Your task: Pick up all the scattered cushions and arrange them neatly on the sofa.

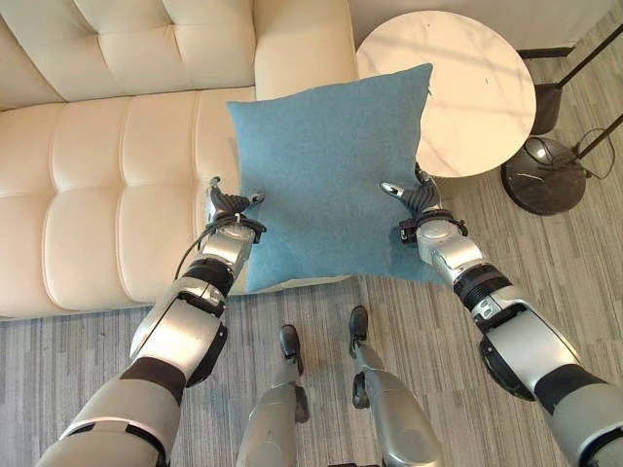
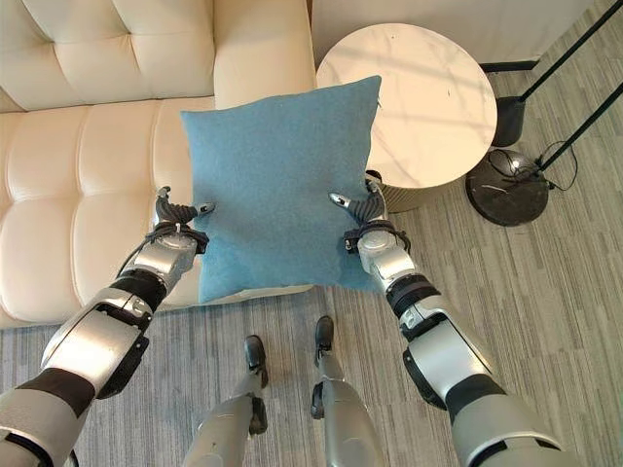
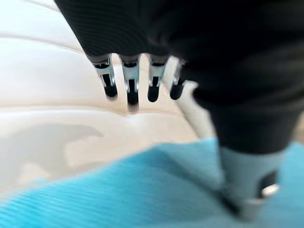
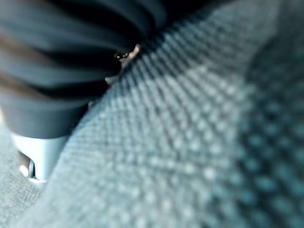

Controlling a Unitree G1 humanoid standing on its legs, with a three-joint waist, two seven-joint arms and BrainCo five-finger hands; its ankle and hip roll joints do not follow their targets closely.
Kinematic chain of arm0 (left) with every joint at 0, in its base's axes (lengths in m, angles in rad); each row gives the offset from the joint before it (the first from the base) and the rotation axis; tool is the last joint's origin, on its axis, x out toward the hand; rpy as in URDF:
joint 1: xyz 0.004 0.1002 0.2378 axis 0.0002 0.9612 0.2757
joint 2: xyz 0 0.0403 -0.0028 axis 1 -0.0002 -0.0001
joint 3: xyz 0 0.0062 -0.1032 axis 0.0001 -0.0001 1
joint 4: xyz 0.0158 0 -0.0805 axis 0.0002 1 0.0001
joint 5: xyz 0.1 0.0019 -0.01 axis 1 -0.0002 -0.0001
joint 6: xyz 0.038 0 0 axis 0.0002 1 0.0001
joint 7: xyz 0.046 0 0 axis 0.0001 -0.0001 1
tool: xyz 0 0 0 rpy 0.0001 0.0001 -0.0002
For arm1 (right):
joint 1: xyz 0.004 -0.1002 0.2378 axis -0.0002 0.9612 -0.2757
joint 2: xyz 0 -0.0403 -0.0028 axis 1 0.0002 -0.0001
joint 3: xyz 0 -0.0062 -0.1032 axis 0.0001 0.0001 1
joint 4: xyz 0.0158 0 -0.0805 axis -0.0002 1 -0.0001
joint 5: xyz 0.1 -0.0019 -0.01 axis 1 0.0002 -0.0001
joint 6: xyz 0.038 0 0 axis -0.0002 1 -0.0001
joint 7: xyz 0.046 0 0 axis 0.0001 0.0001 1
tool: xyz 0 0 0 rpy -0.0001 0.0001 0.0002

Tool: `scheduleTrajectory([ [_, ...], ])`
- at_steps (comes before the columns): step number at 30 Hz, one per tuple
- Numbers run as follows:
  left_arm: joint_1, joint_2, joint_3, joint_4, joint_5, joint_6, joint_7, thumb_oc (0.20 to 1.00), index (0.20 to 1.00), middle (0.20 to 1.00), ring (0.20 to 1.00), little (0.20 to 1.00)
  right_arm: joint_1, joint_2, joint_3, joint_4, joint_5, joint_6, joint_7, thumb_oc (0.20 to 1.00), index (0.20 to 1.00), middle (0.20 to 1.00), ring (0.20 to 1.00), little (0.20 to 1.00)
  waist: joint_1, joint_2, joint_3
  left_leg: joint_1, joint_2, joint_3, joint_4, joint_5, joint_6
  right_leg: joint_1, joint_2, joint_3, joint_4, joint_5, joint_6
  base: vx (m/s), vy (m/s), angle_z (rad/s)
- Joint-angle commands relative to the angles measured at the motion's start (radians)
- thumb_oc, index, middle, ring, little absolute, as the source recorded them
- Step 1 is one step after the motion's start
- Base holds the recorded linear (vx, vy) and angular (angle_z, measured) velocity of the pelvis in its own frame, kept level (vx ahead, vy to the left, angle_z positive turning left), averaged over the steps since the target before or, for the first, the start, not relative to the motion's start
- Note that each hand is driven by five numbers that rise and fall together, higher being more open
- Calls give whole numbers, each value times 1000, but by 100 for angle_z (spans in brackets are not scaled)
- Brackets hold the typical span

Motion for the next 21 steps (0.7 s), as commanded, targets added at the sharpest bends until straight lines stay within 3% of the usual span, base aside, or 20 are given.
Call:
scheduleTrajectory([
  [1,-20,18,31,108,11,15,28,1000,1000,1000,1000,1000,-21,41,-6,44,16,-25,-7,1000,1000,1000,1000,1000,28,-17,65,-17,18,-19,-26,-25,-55,1,-16,1,96,-207,72,0,0,0],
  [4,-10,-7,57,82,-67,-32,0,1000,1000,1000,1000,1000,-12,53,-9,15,15,-26,-11,1000,1000,1000,1000,1000,23,-29,65,-23,21,-19,-26,-23,-58,-7,-14,0,97,-205,72,0,0,0],
  [6,15,-47,105,-13,-281,-135,-91,1000,1000,1000,1000,1000,8,64,-26,-41,10,-30,-3,1000,1000,1000,1000,1000,17,-40,69,-25,24,-21,-26,-23,-62,-8,-13,-1,97,-207,71,3,-4,2],
  [7,31,-77,113,-41,-358,-153,-136,1000,1000,1000,1000,1000,28,69,-35,-60,4,-34,0,1000,1000,1000,1000,1000,12,-50,71,-28,25,-21,-26,-23,-64,-10,-11,-3,98,-208,70,0,0,0],
  [16,54,-247,105,-222,-727,-227,-213,1000,1000,1000,1000,1000,106,93,-33,-124,-23,-22,25,1000,1000,1000,1000,1000,-9,-67,52,-13,29,-10,-26,-43,-65,-3,-11,7,89,-206,74,2,1,0],
  [18,58,-290,76,-266,-755,-224,-235,1000,1000,1000,1000,1000,130,93,-34,-132,-26,-17,29,1000,1000,1000,1000,1000,-16,-66,47,-4,30,-9,-26,-49,-63,6,-13,9,86,-206,75,0,0,0],
  [19,69,-305,56,-295,-758,-217,-250,344,344,344,344,344,148,90,-38,-141,-29,-15,32,1000,1000,1000,1000,1000,-18,-60,44,3,28,-8,-26,-53,-62,11,-14,10,86,-208,76,0,0,0],
  [20,82,-310,40,-313,-756,-217,-252,200,200,200,200,200,164,85,-41,-148,-33,-12,36,843,843,843,843,843,-17,-57,41,9,28,-10,-26,-55,-60,18,-15,10,85,-209,76,0,0,0],
  [21,99,-321,13,-348,-752,-211,-264,200,200,200,200,200,178,79,-47,-161,-34,-9,40,649,649,649,649,649,-19,-51,38,16,26,-13,-26,-59,-58,25,-16,10,86,-211,75,0,0,0],
])
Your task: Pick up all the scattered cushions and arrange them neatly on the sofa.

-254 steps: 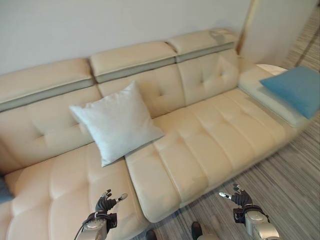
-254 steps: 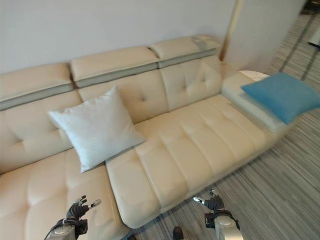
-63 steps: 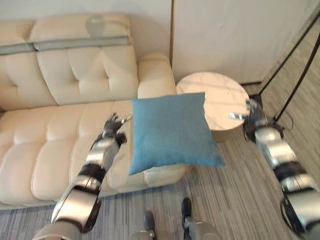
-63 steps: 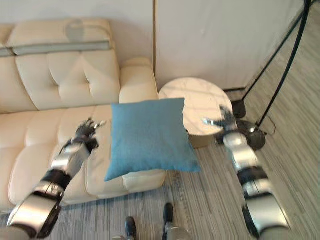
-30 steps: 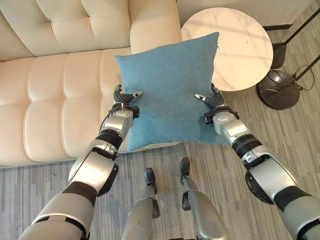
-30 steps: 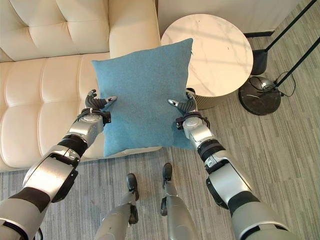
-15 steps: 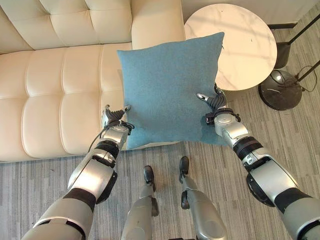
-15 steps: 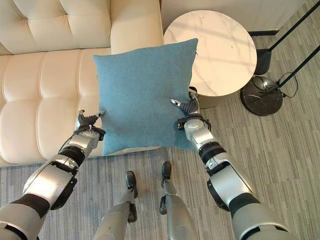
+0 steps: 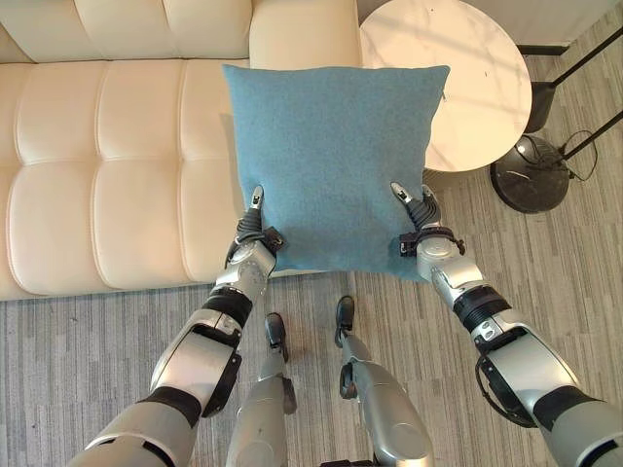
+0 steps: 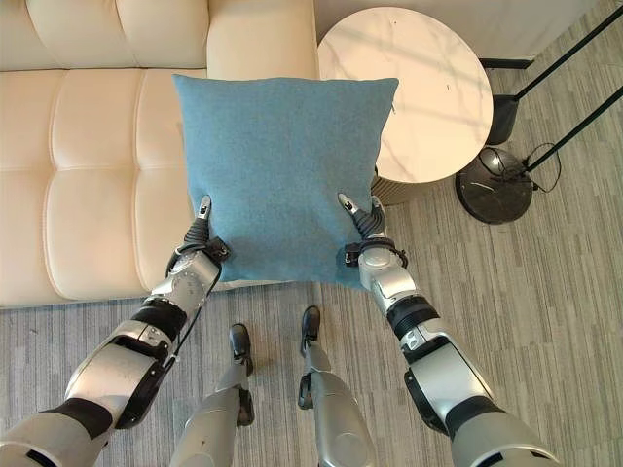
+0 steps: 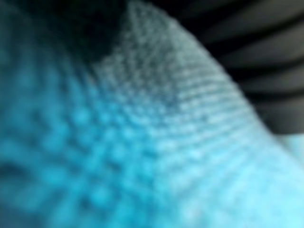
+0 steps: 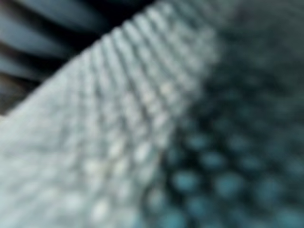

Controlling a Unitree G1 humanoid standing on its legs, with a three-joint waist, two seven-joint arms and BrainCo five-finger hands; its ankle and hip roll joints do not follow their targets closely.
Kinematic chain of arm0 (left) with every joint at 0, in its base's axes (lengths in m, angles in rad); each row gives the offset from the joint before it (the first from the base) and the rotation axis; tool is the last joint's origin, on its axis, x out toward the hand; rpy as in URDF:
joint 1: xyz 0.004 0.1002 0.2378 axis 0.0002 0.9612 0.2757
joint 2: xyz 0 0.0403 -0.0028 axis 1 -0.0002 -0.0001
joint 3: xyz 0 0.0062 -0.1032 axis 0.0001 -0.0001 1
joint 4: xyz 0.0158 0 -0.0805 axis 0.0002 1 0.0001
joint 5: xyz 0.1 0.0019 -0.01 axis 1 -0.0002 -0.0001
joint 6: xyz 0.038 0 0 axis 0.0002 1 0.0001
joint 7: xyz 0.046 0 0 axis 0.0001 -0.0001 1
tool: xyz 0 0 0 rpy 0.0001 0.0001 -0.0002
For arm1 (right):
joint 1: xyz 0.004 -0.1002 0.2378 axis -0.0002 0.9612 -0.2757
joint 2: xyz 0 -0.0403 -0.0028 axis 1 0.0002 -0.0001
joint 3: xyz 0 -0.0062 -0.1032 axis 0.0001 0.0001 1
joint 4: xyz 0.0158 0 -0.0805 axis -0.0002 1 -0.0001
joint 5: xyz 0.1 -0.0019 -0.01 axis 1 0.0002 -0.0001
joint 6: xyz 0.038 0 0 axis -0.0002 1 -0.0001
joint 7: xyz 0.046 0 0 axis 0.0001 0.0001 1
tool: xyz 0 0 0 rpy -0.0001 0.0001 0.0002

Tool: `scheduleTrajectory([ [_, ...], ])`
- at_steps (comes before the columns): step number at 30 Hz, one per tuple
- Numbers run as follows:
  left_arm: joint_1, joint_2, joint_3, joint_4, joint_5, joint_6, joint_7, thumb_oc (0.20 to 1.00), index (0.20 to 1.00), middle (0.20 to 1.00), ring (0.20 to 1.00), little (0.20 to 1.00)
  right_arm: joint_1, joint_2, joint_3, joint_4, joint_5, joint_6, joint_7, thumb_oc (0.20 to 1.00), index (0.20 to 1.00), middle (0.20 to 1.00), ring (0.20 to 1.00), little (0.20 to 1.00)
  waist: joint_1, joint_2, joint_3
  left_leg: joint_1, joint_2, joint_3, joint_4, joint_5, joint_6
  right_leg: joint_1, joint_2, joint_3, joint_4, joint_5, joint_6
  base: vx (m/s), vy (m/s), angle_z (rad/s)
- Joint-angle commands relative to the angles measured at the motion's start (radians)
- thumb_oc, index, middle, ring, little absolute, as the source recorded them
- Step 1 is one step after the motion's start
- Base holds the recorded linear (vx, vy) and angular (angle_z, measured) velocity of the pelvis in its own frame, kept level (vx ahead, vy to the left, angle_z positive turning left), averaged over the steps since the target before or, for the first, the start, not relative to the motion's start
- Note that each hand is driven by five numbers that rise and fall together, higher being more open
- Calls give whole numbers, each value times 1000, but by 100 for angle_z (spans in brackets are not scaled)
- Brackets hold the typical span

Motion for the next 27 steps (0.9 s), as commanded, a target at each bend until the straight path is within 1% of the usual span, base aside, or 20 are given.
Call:
scheduleTrajectory([
  [1,-34,-195,-140,-169,-62,20,-127,200,200,200,200,200,50,56,14,-54,-35,12,57,329,329,329,329,329,-7,32,3,28,32,-14,-12,-71,-55,40,-15,9,86,-213,76,26,40,3],
  [2,14,-195,-193,-242,-44,32,-139,200,200,200,200,200,93,50,-6,-82,-28,15,69,200,200,200,200,200,-4,44,-8,46,29,-14,-12,-80,-48,56,-19,10,85,-214,78,20,32,5],
  [3,17,-195,-195,-245,-43,32,-137,200,200,200,200,200,96,50,-7,-83,-28,16,68,200,200,200,200,200,-3,44,-8,48,29,-14,-12,-81,-48,58,-19,10,84,-214,78,24,45,6],
  [5,67,-169,-235,-335,-6,37,-140,200,200,200,200,200,135,44,-27,-121,-23,23,77,200,200,200,200,200,2,57,-24,66,25,-13,-12,-89,-41,79,-24,9,78,-214,81,24,59,2],
  [6,121,-118,-289,-438,68,58,-157,200,200,200,200,200,191,38,-42,-174,-13,26,91,200,200,200,200,200,7,69,-41,97,21,-11,-12,-102,-34,111,-27,10,71,-217,86,20,60,-1],
  [7,122,-117,-290,-439,68,58,-157,200,200,200,200,200,192,38,-43,-175,-13,26,90,200,200,200,200,200,8,69,-43,95,21,-11,-12,-101,-34,109,-28,10,69,-215,86,31,73,-2],
  [9,196,-53,-329,-551,127,86,-180,200,200,200,200,200,268,32,-59,-240,-6,32,112,200,200,200,200,200,12,81,-70,124,15,-9,-12,-113,-26,141,-30,10,61,-216,90,28,78,-2],
  [12,321,17,-344,-676,205,131,-227,200,200,200,200,200,390,31,-100,-347,13,24,148,200,200,200,200,200,11,88,-111,170,7,-1,-12,-133,-12,187,-38,13,47,-215,99,24,124,-1],
  [14,395,65,-331,-747,290,162,-271,200,200,200,200,200,481,31,-130,-432,23,25,174,200,200,200,200,200,7,92,-138,197,-2,1,-12,-146,0,213,-45,17,44,-216,105,1,161,-7],
  [16,478,104,-306,-817,373,177,-311,200,200,200,200,200,584,25,-160,-535,22,16,214,200,200,200,200,200,0,95,-161,223,-12,7,-12,-159,10,230,-53,25,48,-212,115,-37,178,-9],
  [17,505,104,-293,-822,381,177,-317,200,200,200,200,200,616,29,-169,-558,15,16,226,200,200,200,200,200,-3,94,-169,230,-17,8,-12,-163,14,236,-56,29,46,-206,120,-91,167,-4],
  [19,564,105,-252,-841,402,170,-323,200,200,200,200,200,667,32,-182,-614,6,4,242,200,200,200,200,200,-3,91,-184,237,-23,26,-12,-172,20,236,-59,41,19,-169,135,-119,134,-10],
  [20,587,109,-232,-858,437,172,-327,200,200,200,200,200,686,37,-187,-635,-4,5,248,200,200,200,200,200,-1,91,-190,236,-25,39,-12,-173,23,232,-59,46,9,-155,144,-156,97,-23],
  [21,612,111,-203,-882,451,168,-319,200,200,200,200,200,709,34,-197,-662,-19,-1,253,200,200,200,200,200,0,93,-190,234,-22,42,-12,-167,25,225,-58,54,23,-158,146,-188,69,-32],
  [23,658,109,-168,-891,462,157,-310,200,200,200,200,200,736,36,-207,-697,-30,-8,263,200,200,200,200,200,-1,100,-187,232,-8,42,-12,-153,29,213,-42,91,118,-203,143,-174,12,-30],
  [25,704,102,-129,-918,463,151,-292,200,200,200,200,200,755,42,-205,-727,-41,-17,270,200,200,200,200,200,9,106,-197,238,5,45,-12,-148,28,235,-35,95,217,-269,129,-127,-43,-11],
  [27,743,99,-96,-938,476,150,-282,200,200,200,200,200,776,39,-203,-754,-60,-20,276,200,200,200,200,200,18,105,-218,238,10,36,-12,-148,27,269,-29,107,278,-312,116,-90,-79,2],
])
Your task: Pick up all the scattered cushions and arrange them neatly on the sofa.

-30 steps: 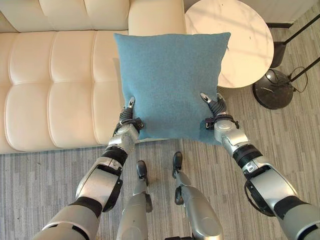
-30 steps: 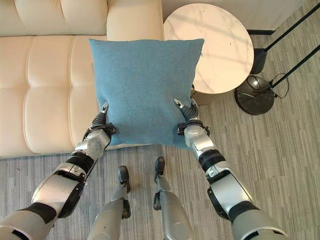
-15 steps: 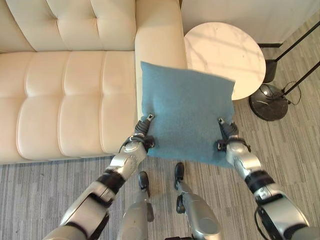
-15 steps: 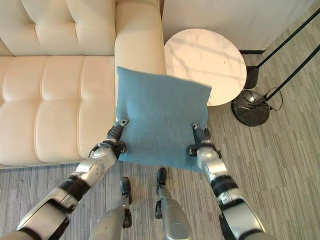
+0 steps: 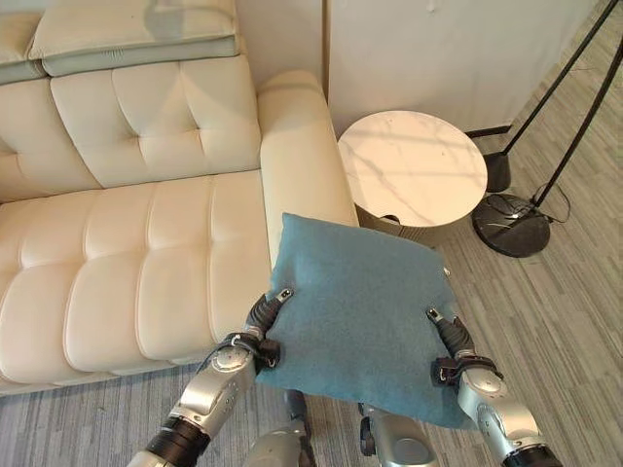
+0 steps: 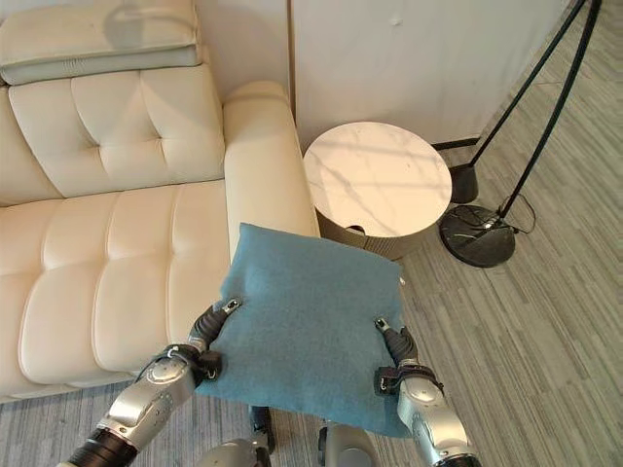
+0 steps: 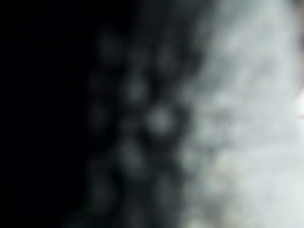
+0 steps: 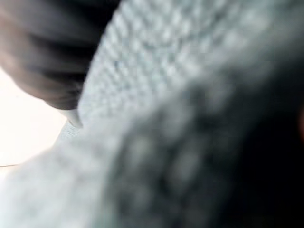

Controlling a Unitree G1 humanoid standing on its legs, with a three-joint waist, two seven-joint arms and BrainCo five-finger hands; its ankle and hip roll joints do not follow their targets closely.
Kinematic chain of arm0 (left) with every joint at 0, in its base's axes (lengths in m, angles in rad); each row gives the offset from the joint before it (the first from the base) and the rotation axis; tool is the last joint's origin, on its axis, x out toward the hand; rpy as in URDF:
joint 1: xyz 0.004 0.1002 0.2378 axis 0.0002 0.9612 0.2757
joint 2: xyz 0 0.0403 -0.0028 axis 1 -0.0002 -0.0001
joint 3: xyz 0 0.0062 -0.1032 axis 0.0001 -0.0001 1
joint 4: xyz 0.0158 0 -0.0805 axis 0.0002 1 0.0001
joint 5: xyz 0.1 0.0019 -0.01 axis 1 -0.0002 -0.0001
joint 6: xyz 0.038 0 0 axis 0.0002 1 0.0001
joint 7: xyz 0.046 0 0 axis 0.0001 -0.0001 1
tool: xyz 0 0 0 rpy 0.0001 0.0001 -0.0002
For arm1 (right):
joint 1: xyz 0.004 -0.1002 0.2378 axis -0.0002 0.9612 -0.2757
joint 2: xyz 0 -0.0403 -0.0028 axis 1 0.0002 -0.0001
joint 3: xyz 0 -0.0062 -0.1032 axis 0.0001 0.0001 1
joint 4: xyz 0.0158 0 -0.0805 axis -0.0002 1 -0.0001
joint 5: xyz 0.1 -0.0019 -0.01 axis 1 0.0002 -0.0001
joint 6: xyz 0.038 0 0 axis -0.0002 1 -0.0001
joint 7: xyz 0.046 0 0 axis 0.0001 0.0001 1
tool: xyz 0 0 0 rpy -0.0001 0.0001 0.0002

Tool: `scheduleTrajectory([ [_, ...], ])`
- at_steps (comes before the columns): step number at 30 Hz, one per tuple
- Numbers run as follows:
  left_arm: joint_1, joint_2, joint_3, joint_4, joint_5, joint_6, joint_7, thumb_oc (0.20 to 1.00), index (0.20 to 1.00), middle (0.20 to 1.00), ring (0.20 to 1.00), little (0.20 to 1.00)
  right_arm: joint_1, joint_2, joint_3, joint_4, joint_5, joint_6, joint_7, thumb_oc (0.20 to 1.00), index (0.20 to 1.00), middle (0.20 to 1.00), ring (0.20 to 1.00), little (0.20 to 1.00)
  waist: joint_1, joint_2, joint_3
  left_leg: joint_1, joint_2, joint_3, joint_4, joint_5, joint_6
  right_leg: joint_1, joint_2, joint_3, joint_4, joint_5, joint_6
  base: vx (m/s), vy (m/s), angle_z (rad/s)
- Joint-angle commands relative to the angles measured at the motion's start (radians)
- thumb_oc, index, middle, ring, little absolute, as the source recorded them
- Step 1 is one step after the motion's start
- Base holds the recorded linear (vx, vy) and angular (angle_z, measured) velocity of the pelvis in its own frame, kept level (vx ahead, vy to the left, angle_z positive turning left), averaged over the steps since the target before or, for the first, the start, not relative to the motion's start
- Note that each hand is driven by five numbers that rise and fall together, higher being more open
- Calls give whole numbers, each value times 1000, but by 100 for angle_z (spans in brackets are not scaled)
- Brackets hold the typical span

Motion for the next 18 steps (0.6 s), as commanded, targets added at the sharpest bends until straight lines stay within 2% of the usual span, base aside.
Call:
scheduleTrajectory([
  [1,-38,-33,-35,-114,31,-79,-35,200,200,200,200,200,-70,58,19,-160,-19,-110,72,200,200,200,200,200,23,9,-90,9,-14,-22,0,-114,-35,104,-28,27,120,-173,41,-122,-156,11],
  [3,28,-54,5,-119,13,-83,-6,200,200,200,200,200,-55,61,22,-191,-23,-111,76,200,200,200,200,200,45,-3,-120,5,-14,-29,0,-105,-42,181,-16,43,98,-200,36,-181,-236,8],
  [5,68,-57,52,-132,20,-96,32,200,200,200,200,200,-49,49,27,-206,-24,-113,75,200,200,200,200,200,70,-14,-124,-21,-5,-36,0,-73,-55,221,0,33,34,-233,11,-243,-272,6],
  [8,107,-75,90,-129,34,-98,61,200,200,200,200,200,-18,30,28,-227,-25,-121,72,200,200,200,200,200,84,-22,-111,-75,22,-90,0,16,-106,223,61,34,-5,-277,-48,-298,-339,6],
  [10,129,-82,110,-125,38,-97,75,200,200,200,200,200,12,17,17,-245,-14,-126,69,200,200,200,200,200,90,-19,-77,-110,39,-122,0,60,-137,198,89,6,9,-283,-68,-387,-349,48],
  [12,145,-95,114,-108,50,-92,73,200,200,200,200,200,44,10,9,-243,-15,-129,71,200,200,200,200,200,82,-21,-52,-123,40,-112,0,42,-131,193,89,-53,18,-287,-71,-344,-250,94],
  [13,148,-98,117,-104,67,-89,72,200,200,200,200,200,49,8,5,-239,-15,-131,63,200,200,200,200,200,78,-22,-41,-120,45,-70,0,40,-124,192,80,-91,19,-283,-72,-254,-177,113],
  [15,152,-98,116,-99,68,-89,69,200,200,200,200,200,51,7,5,-242,-14,-129,61,200,200,200,200,200,77,-28,-37,-97,39,-53,2,32,-121,202,68,-106,13,-285,-67,-116,-83,99],
  [16,156,-99,116,-100,70,-91,64,200,200,200,200,200,55,4,9,-241,-16,-128,64,200,200,200,200,200,79,-34,-37,-93,37,-49,52,12,-115,206,60,-118,3,-275,-66,-172,-63,68],
  [17,174,-97,113,-113,78,-97,63,200,200,200,200,200,65,-5,20,-251,-10,-130,69,200,200,200,200,200,78,-43,-46,-96,26,-56,186,-63,-102,217,42,-162,-33,-259,-68,-166,-62,41],
  [18,174,-97,113,-113,78,-97,63,200,200,200,200,200,65,-5,20,-251,-10,-130,69,200,200,200,200,200,77,-42,-46,-99,27,-57,192,-67,-102,217,42,-162,-33,-259,-68,-150,-18,40],
])
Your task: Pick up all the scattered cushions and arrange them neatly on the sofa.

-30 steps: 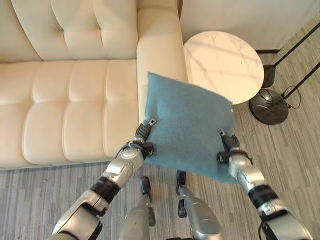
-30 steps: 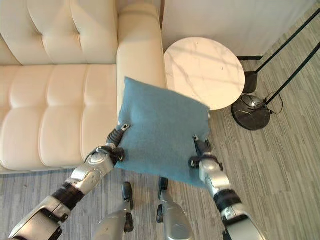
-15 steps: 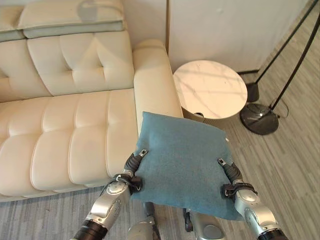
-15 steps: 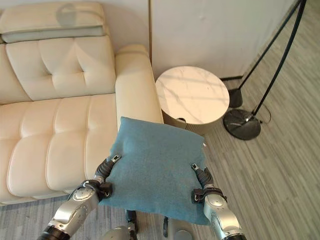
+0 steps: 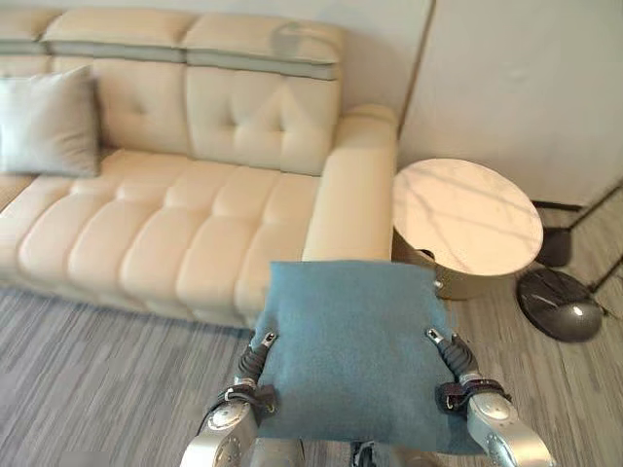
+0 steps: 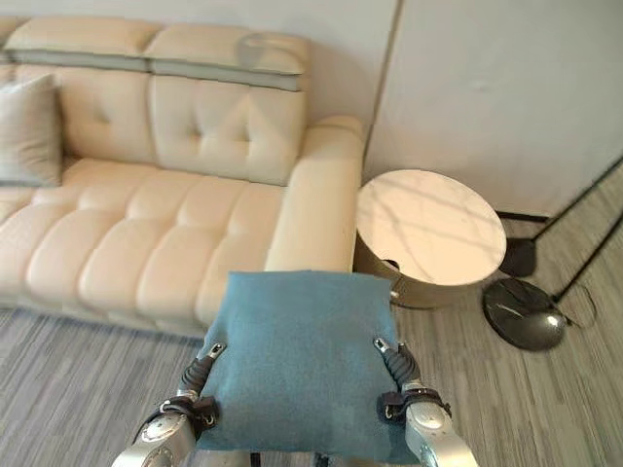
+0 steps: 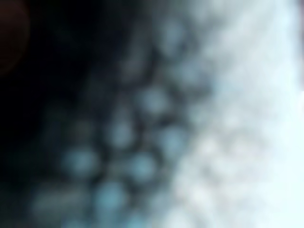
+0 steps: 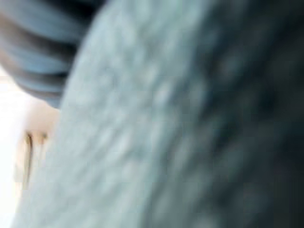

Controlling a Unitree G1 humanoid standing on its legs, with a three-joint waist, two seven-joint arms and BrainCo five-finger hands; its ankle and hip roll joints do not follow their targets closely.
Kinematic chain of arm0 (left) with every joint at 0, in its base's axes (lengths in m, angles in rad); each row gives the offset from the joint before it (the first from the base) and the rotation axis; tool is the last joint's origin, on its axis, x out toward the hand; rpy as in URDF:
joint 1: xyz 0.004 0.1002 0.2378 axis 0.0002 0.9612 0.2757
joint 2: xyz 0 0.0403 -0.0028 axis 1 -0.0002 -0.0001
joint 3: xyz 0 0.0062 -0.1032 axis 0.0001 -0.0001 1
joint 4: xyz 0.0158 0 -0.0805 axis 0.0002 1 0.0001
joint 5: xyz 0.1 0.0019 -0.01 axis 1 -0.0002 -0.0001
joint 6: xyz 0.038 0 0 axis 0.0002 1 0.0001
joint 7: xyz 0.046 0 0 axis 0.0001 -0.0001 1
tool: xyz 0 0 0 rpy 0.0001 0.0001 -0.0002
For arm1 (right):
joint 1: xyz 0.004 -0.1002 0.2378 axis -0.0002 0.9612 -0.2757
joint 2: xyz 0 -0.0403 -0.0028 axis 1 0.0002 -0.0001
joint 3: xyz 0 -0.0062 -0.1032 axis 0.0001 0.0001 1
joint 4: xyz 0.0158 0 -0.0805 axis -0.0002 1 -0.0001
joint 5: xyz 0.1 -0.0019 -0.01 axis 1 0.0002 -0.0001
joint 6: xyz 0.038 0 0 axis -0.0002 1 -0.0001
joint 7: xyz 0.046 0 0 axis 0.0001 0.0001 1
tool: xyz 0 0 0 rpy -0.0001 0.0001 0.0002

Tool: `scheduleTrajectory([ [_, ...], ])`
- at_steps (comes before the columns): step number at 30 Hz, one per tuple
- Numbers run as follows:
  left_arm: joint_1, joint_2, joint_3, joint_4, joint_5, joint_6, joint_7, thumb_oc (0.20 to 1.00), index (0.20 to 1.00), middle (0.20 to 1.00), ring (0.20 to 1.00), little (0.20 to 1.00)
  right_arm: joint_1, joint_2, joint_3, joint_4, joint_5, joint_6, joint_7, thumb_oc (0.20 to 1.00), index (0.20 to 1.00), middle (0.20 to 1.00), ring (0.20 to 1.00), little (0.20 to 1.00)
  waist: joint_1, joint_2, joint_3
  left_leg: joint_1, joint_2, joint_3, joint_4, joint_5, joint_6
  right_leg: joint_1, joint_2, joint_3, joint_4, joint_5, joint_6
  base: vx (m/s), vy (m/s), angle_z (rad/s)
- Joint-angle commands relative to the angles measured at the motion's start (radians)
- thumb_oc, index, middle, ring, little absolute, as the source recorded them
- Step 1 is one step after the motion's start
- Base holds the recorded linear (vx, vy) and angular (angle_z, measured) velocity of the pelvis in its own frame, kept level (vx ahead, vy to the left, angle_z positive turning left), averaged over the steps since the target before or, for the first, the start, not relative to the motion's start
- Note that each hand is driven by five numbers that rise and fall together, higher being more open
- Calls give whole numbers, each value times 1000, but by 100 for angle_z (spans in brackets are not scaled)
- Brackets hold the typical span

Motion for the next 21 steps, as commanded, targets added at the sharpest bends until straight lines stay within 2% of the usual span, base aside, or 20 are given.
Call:
scheduleTrajectory([
  [1,-60,-18,20,-132,38,-90,-16,200,200,200,200,200,-75,4,-21,-153,32,-106,23,200,200,200,200,200,-35,-2,-23,46,-27,25,31,-71,18,101,33,1,-84,-115,121,-33,10,54],
  [2,-60,-18,20,-133,38,-89,-16,200,200,200,200,200,-75,4,-21,-152,32,-106,23,200,200,200,200,200,-36,-1,-23,43,-26,23,36,-74,18,101,34,0,-84,-115,121,-66,77,68],
  [3,-66,-14,14,-142,34,-91,-18,200,200,200,200,200,-76,5,-25,-157,43,-114,20,200,200,200,200,200,-43,5,-32,66,-28,50,10,-96,20,97,24,-34,-98,-111,124,-30,167,73],
  [4,-69,-12,8,-138,37,-87,-23,200,200,200,200,200,-72,11,-31,-165,47,-119,13,200,200,200,200,200,-56,18,-48,97,-22,102,-68,-81,14,92,22,-76,-119,-106,132,-42,205,88],
  [5,-73,-9,4,-136,42,-86,-26,200,200,200,200,200,-72,9,-32,-167,47,-121,11,200,200,200,200,200,-58,20,-50,102,-23,105,-117,-61,9,86,22,-94,-132,-99,137,-10,138,100],
  [8,-87,1,6,-135,48,-93,-19,200,200,200,200,200,-90,9,-21,-168,46,-124,1,200,200,200,200,200,-51,21,-50,99,-32,93,-187,-34,6,67,17,-112,-147,-75,149,-33,146,84],
  [12,-77,6,16,-141,43,-96,-12,200,200,200,200,200,-99,18,-16,-164,31,-113,7,200,200,200,200,200,-40,12,-55,110,-45,96,-194,-60,21,77,-6,-122,-154,-62,175,92,243,18],
  [16,-71,16,26,-144,39,-99,-4,200,200,200,200,200,-112,31,-1,-154,18,-104,14,200,200,200,200,200,-27,0,-49,128,-66,94,-194,-91,48,68,-41,-110,-90,-67,197,117,315,6],
  [17,-71,25,28,-146,42,-96,2,200,200,200,200,200,-113,46,2,-148,5,-97,18,200,200,200,200,200,-29,7,-37,158,-94,83,-194,-122,87,7,-103,-76,105,-56,225,118,381,5],
  [18,-72,25,28,-146,42,-96,2,200,200,200,200,200,-113,46,2,-148,5,-97,18,200,200,200,200,200,-29,5,-37,157,-96,84,-194,-122,88,3,-106,-75,112,-59,227,146,465,2],
  [19,-73,31,27,-150,44,-97,5,200,200,200,200,200,-112,50,3,-146,0,-98,18,200,200,200,200,200,-37,6,-31,164,-101,74,-194,-129,94,-22,-108,-42,158,-49,232,60,172,3],
  [21,-87,38,22,-145,48,-100,8,200,200,200,200,200,-119,63,0,-135,2,-101,7,200,200,200,200,200,-55,13,-23,165,-110,49,-194,-139,100,-70,-57,72,136,-42,224,60,213,18],
])
